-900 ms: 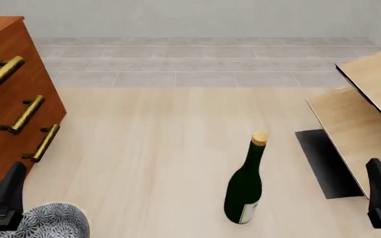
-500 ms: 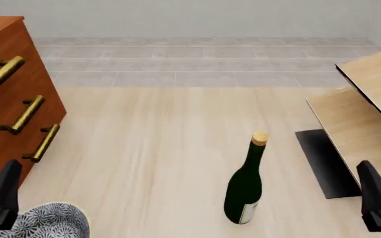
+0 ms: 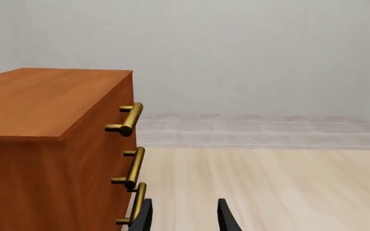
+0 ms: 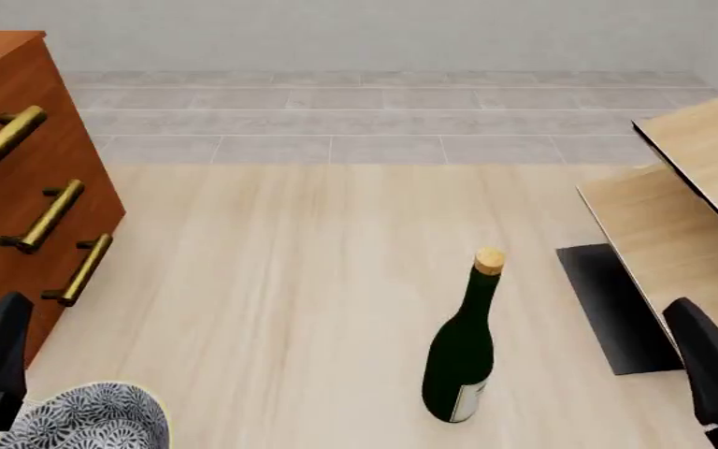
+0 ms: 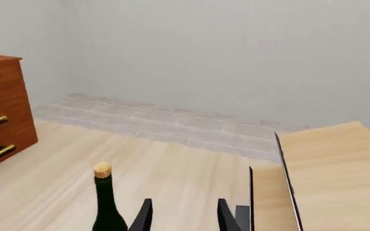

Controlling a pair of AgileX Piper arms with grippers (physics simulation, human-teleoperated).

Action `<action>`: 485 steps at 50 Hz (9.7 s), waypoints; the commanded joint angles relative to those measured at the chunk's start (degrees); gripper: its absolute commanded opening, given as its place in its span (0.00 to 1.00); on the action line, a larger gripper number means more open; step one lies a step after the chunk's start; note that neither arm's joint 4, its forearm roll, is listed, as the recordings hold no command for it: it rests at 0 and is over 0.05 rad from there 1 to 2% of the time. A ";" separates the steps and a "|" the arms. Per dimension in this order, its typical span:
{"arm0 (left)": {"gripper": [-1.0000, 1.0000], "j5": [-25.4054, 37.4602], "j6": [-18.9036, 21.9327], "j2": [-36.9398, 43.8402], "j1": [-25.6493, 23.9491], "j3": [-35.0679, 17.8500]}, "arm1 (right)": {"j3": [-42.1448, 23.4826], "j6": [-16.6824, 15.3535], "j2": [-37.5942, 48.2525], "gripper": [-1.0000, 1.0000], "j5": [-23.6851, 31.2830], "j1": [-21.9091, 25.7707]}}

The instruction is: Put the wine bottle on the wine rack.

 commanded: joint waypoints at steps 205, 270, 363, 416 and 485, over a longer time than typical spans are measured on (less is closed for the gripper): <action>1.00 -3.36 -0.48 -0.05 1.63 -2.29 | -40.82 26.32 41.75 0.00 10.04 -17.66; 1.00 -2.34 -0.50 -0.05 0.44 -2.84 | -57.78 36.28 56.19 0.00 19.82 -49.50; 1.00 -2.40 -0.10 -0.05 1.58 -2.68 | -45.22 32.49 71.31 0.00 2.53 -57.65; 1.00 -2.64 0.12 -0.05 1.89 -2.30 | -42.84 32.47 75.20 0.00 -1.74 -58.47; 1.00 -0.58 -0.05 -0.05 1.30 -5.38 | -46.40 35.93 64.22 1.00 6.18 -54.88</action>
